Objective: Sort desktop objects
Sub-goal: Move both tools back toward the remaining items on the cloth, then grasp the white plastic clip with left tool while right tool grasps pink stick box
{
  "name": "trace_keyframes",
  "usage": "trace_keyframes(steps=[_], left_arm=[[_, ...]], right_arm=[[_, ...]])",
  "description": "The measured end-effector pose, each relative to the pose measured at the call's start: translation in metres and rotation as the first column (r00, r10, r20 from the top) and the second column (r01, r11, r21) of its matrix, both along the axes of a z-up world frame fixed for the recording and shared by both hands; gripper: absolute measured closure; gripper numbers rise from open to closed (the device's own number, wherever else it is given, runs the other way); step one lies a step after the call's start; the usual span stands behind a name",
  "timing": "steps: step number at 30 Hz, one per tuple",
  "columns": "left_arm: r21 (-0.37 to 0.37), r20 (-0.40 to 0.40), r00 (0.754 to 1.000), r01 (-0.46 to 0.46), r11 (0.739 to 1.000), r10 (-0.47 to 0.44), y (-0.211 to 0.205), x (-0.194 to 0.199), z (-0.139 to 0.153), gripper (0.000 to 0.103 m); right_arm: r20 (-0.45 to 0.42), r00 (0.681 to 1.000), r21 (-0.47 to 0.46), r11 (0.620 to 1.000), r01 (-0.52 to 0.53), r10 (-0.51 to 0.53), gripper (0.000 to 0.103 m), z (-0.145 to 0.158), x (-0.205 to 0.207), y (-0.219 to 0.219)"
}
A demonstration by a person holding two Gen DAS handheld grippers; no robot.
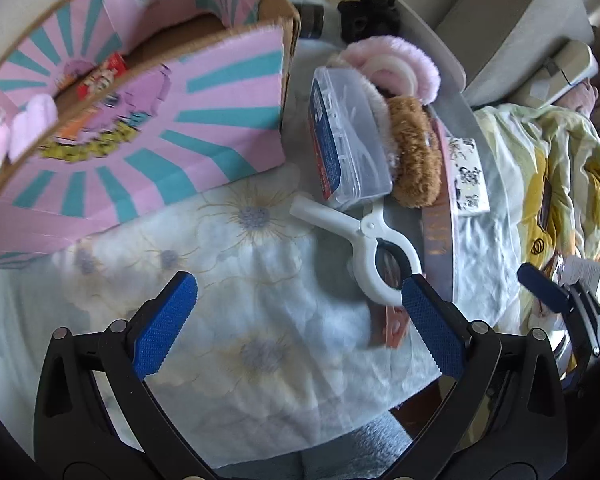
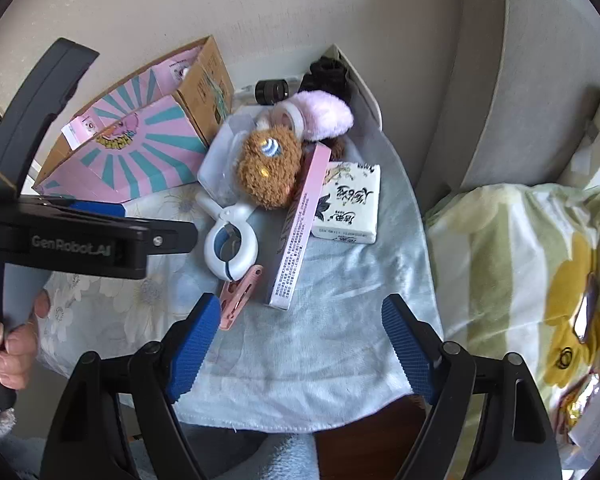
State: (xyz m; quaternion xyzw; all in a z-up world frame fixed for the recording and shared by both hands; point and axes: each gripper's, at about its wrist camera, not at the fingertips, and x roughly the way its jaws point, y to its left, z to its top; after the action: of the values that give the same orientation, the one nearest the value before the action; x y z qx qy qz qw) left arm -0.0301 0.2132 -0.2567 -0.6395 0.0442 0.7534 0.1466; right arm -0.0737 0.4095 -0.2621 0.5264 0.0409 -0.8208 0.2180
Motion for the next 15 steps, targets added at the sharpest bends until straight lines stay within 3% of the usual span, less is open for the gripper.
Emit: trace_keyframes(steps=[7,11,15], left_arm=[[-0.017,0.022,0.999,-0.026,1.000,0.026,0.005,-0.008,-0.016,0.002],[-0.035,0.044,0.998,-0.033,0.999,0.035,0.006,-0.008,-0.026,0.002],[-0.031,0.059,0.997,-0.045,0.998,0.047,0.006,-0.007,-0.032,0.005]], right_arm=[[0.030,0.999,-0.061,0.998,-0.012,0.014,0.023,-0.013,-0.014,-0.002],[0.046,0.998,-0.070,0.997,-0.032,0.035,0.039,-0.019,-0.021,-0.007],[0.052,0.997,-0.071,0.996,-0.047,0.050,0.041,-0.022,-0.025,-0.010]])
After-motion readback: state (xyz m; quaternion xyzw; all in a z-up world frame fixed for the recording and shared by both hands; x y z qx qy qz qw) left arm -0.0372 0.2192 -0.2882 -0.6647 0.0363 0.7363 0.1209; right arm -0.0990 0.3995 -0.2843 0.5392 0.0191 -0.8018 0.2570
